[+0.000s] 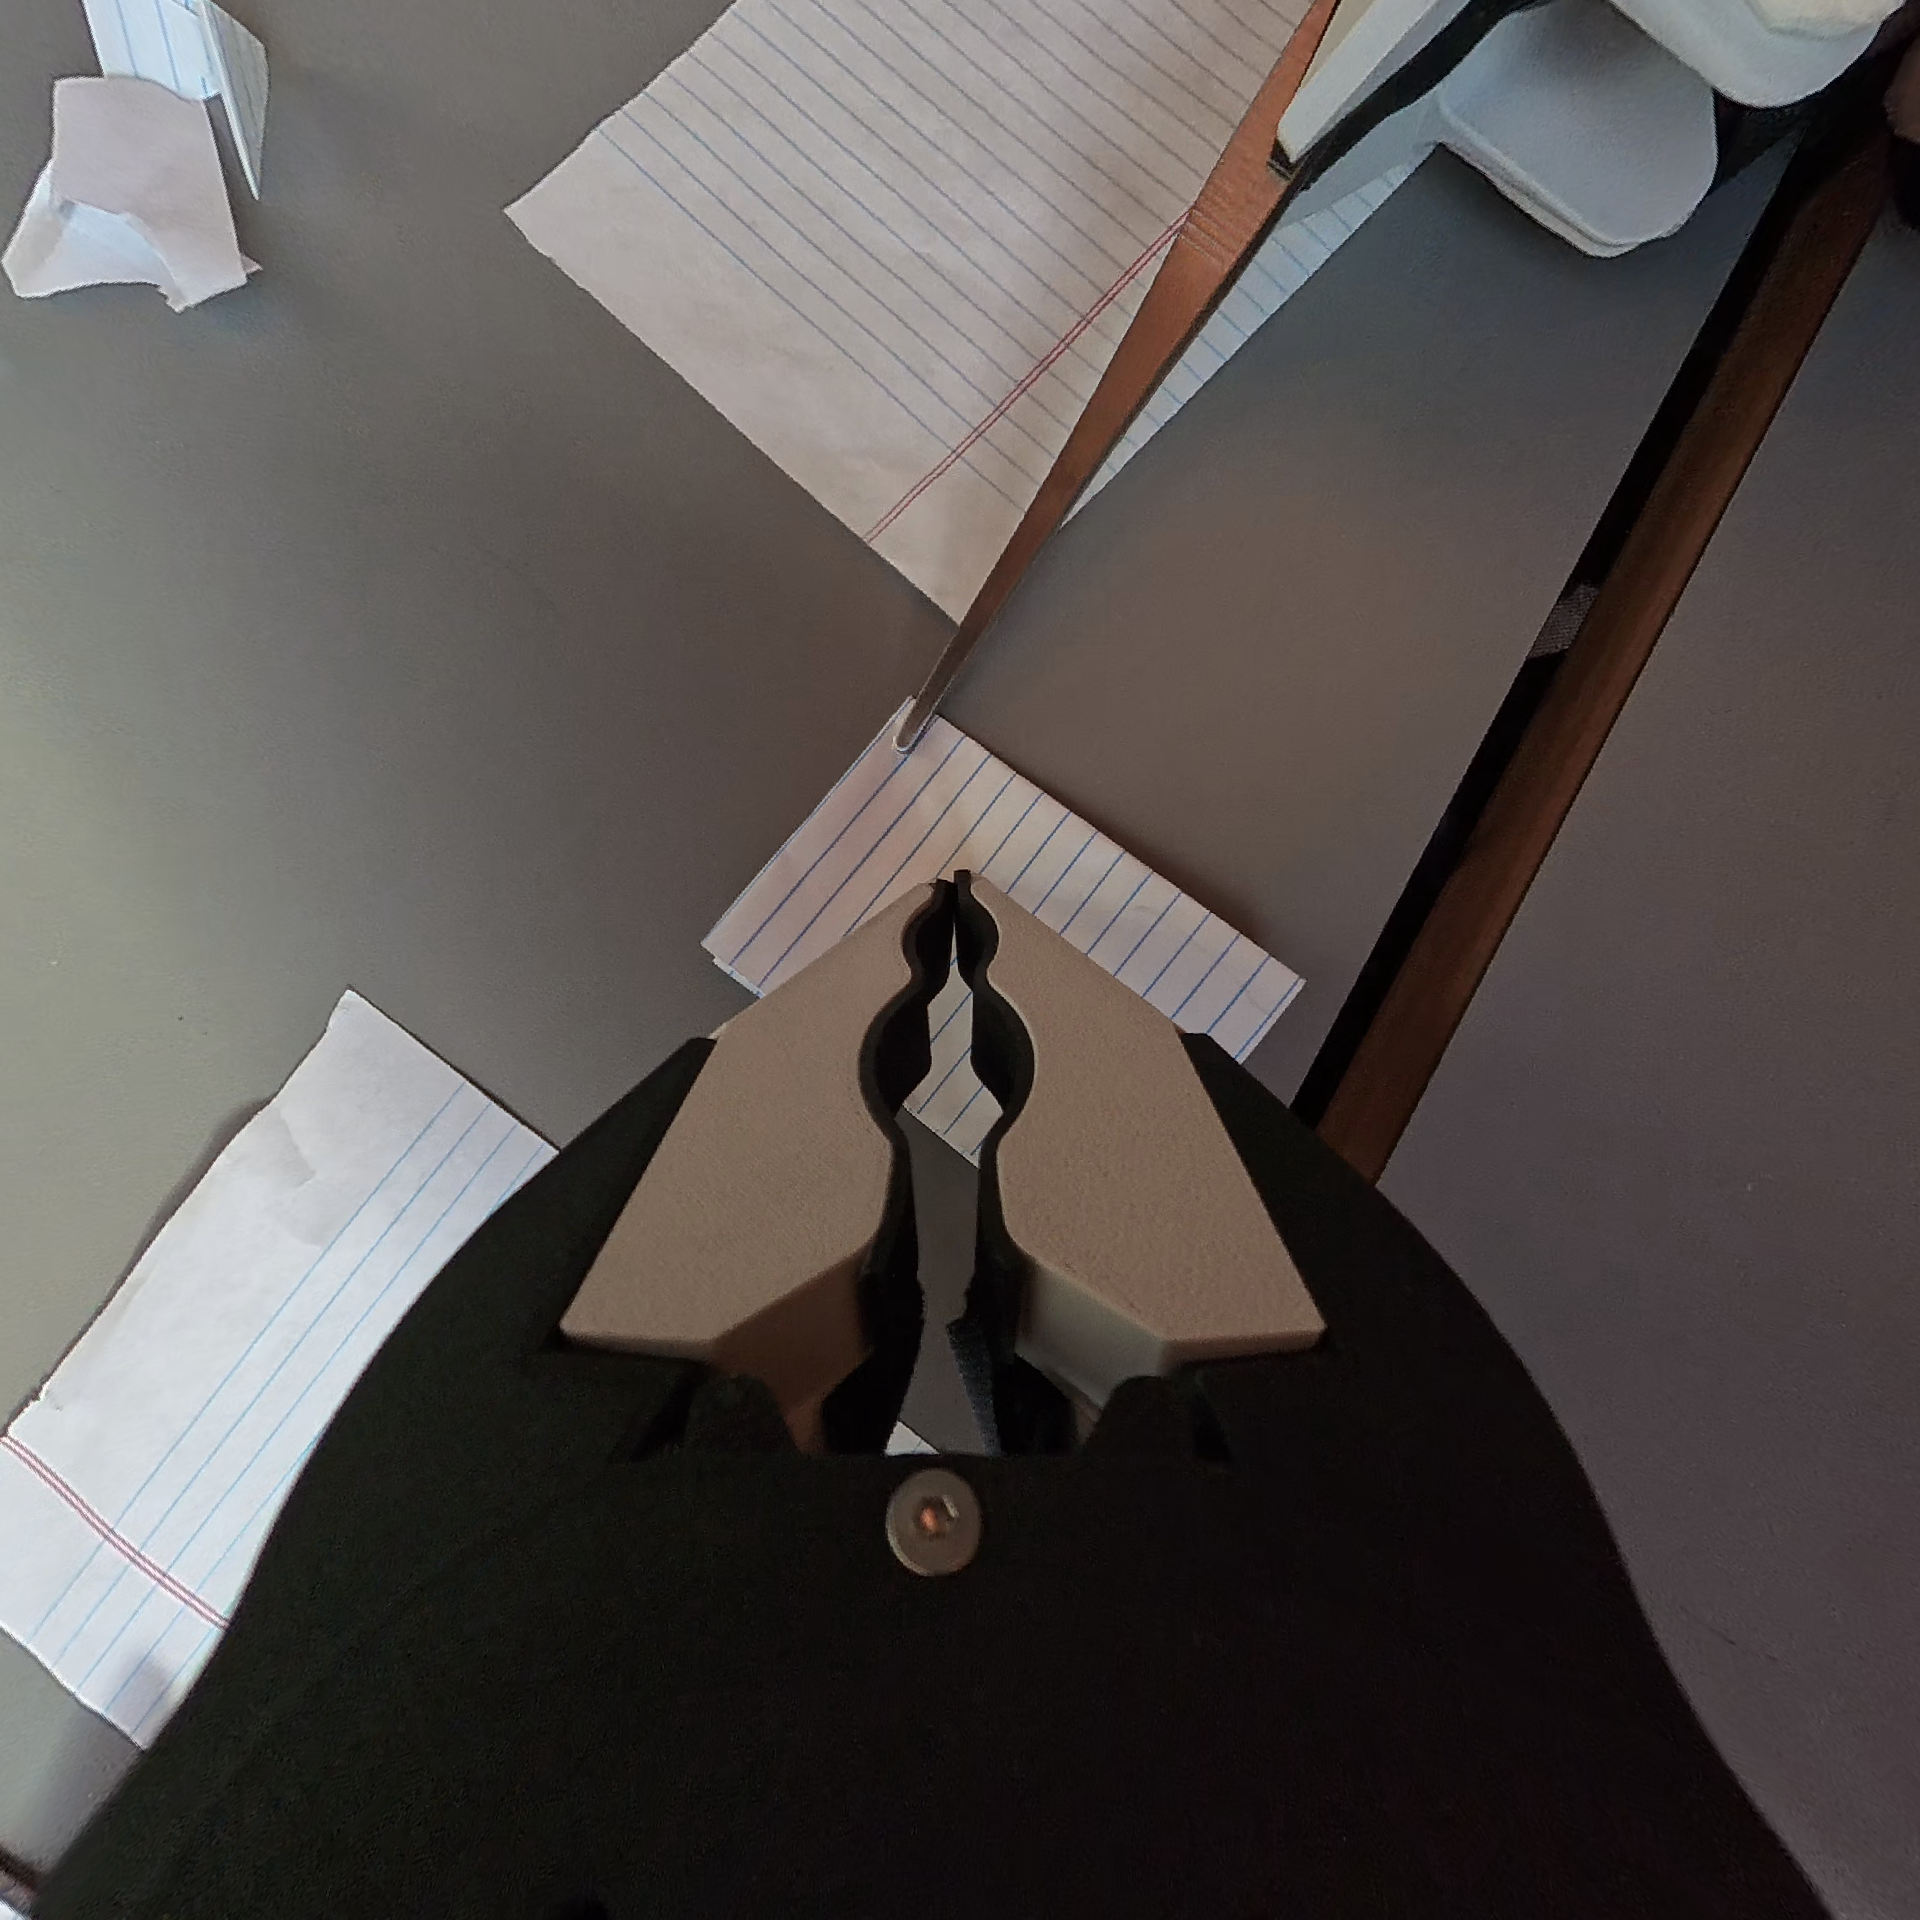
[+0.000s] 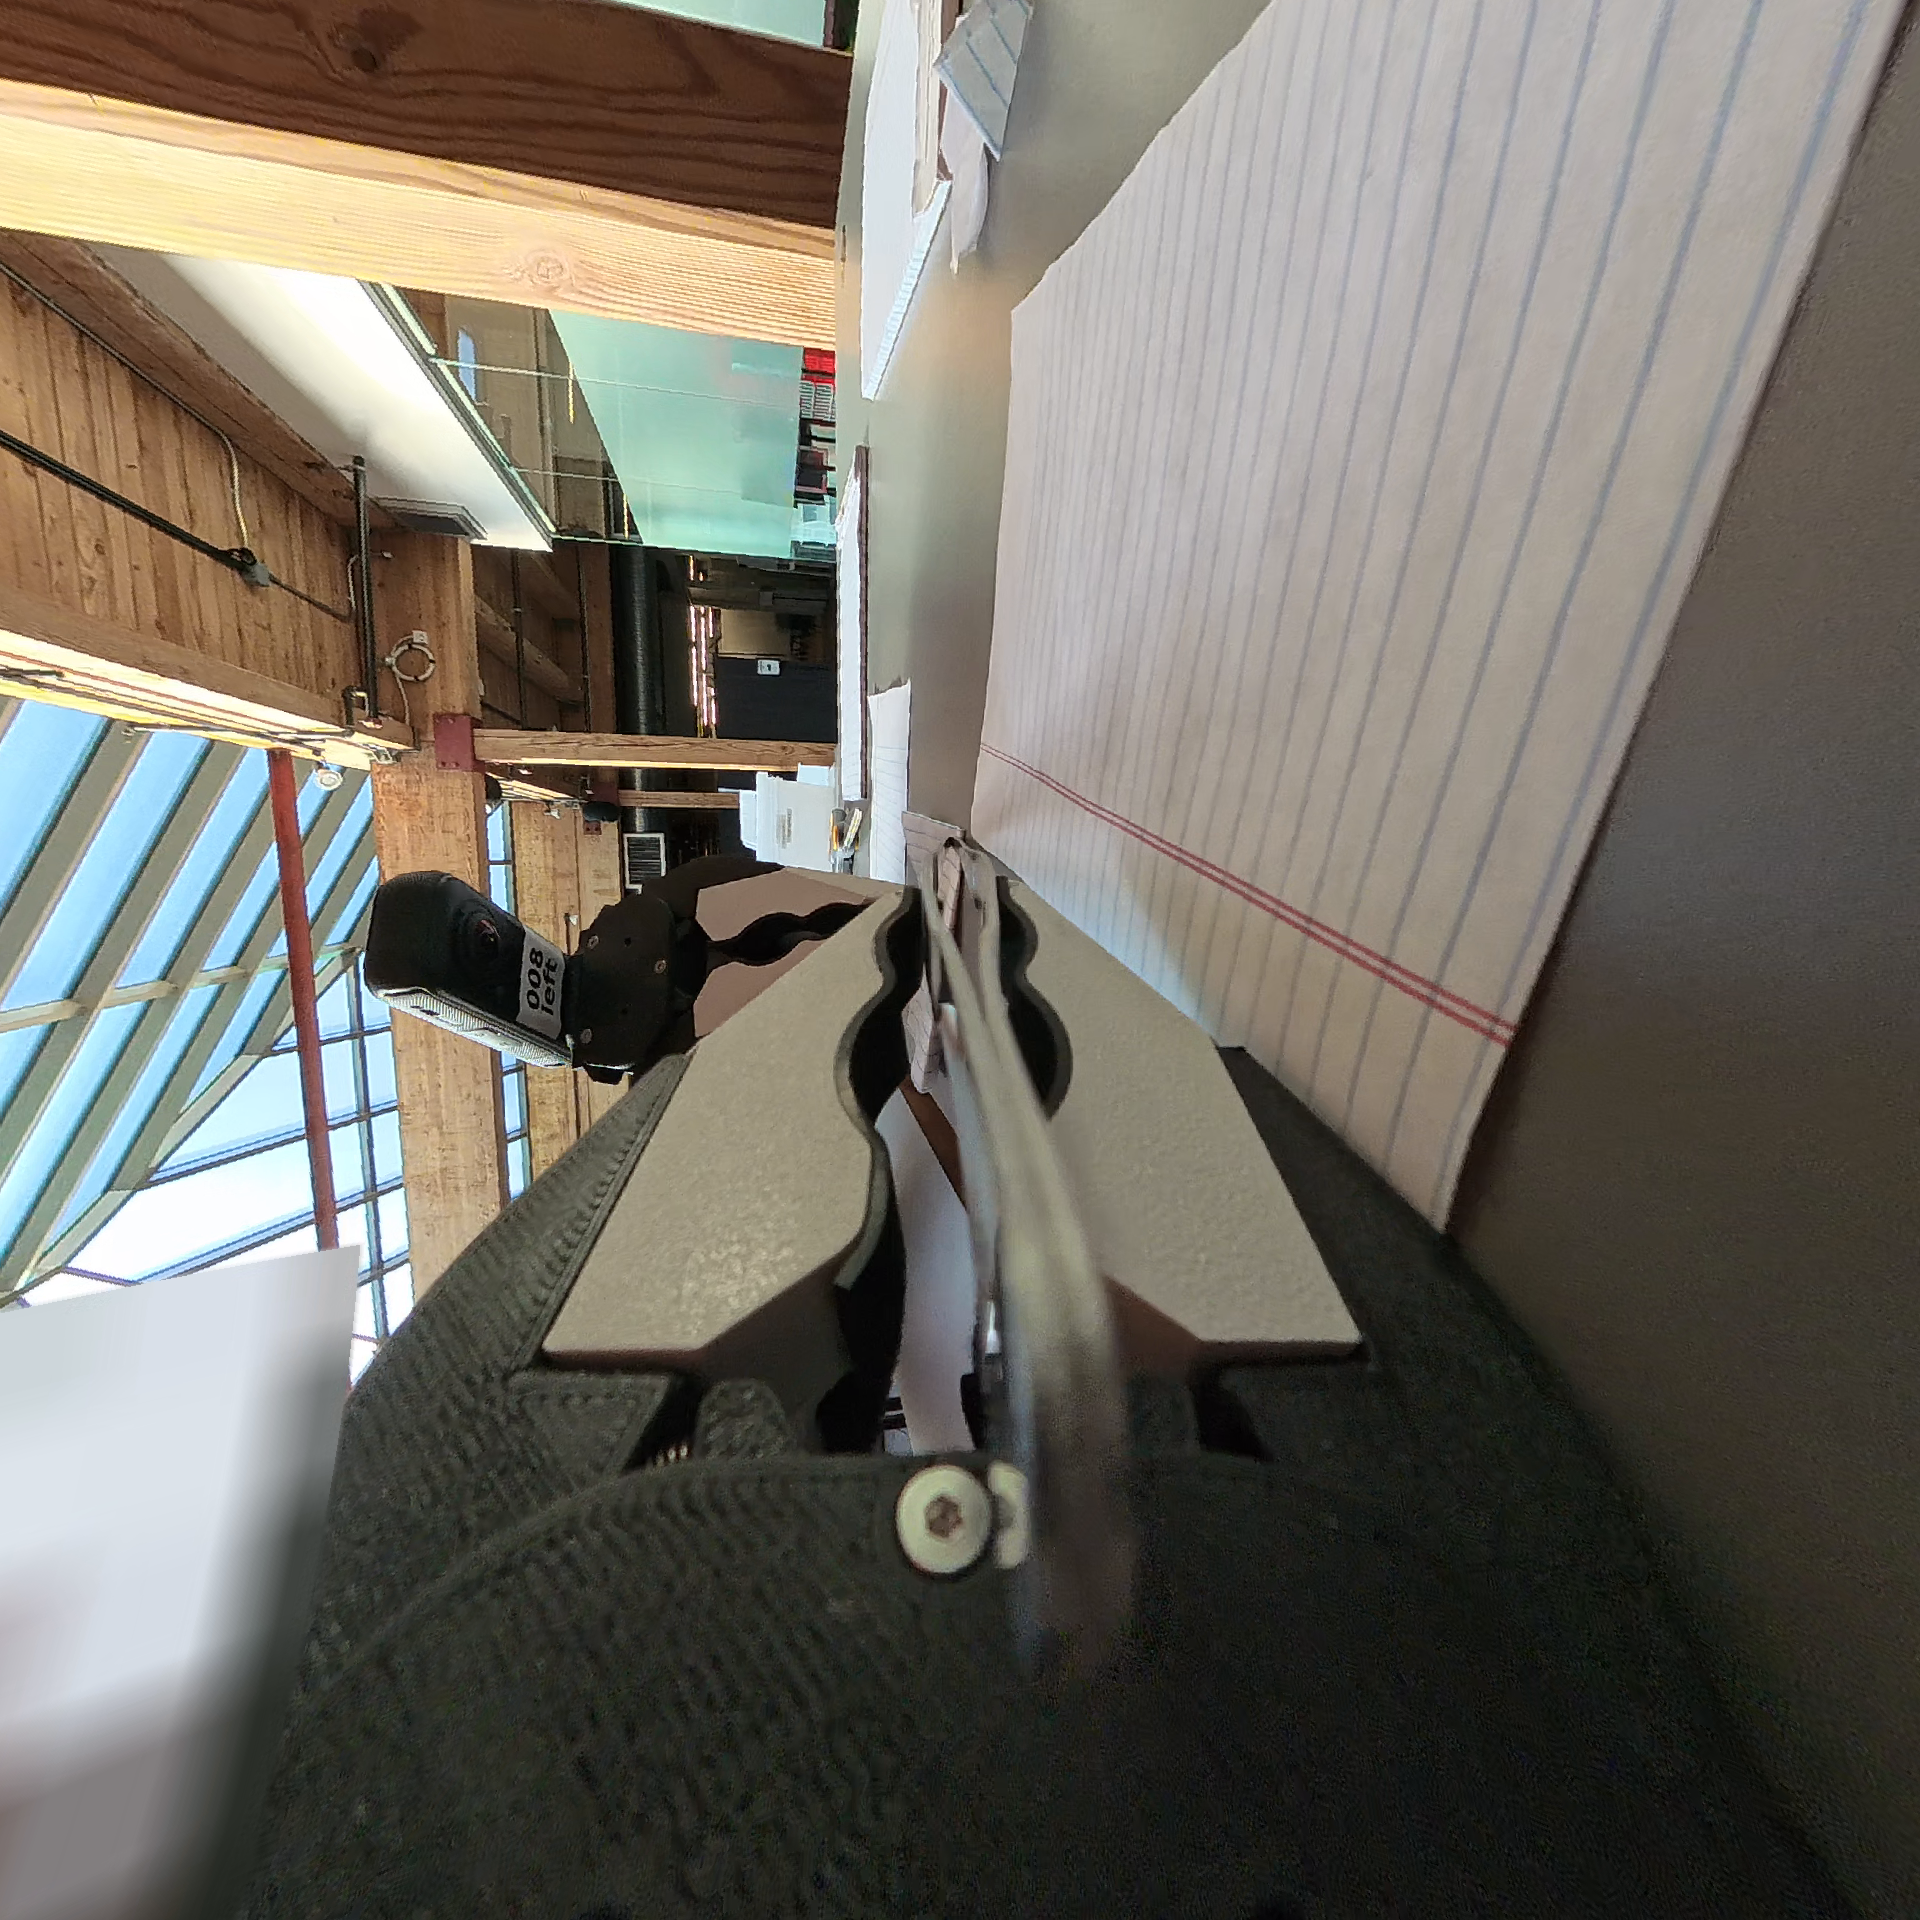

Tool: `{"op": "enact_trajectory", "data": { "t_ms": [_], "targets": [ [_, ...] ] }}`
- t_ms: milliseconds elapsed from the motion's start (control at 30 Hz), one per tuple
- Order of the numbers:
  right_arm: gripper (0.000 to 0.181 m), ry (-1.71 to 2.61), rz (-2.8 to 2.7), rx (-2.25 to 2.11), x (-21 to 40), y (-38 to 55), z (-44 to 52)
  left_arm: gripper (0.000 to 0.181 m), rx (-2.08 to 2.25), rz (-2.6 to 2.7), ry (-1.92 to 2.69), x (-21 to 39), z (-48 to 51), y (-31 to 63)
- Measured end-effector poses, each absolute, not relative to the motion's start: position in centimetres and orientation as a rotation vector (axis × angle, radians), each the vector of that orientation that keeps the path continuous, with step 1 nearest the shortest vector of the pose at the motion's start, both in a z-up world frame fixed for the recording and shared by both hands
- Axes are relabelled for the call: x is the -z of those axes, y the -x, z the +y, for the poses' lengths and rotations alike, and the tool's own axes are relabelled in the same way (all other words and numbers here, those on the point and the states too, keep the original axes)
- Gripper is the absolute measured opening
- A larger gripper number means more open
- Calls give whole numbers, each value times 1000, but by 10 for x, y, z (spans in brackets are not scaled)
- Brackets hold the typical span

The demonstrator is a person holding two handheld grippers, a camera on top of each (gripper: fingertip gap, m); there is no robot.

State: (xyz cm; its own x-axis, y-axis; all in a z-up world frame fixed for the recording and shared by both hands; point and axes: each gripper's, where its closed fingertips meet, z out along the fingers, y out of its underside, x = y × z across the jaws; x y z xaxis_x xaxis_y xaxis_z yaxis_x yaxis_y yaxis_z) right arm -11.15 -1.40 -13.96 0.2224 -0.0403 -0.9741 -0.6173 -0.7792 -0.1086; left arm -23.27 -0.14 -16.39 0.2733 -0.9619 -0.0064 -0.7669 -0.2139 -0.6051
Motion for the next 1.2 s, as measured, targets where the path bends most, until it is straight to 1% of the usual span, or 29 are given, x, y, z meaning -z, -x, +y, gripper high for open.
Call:
{"op": "enact_trajectory", "data": {
  "t_ms": [667,1200],
  "targets": [
    [10,2028,633,-1598,141,109,-13,0,496,1526,2013,163,-1,233],
    [11,2093,652,-1653,143,121,-39,0,464,1526,1998,163,-1,233]
  ]
}}
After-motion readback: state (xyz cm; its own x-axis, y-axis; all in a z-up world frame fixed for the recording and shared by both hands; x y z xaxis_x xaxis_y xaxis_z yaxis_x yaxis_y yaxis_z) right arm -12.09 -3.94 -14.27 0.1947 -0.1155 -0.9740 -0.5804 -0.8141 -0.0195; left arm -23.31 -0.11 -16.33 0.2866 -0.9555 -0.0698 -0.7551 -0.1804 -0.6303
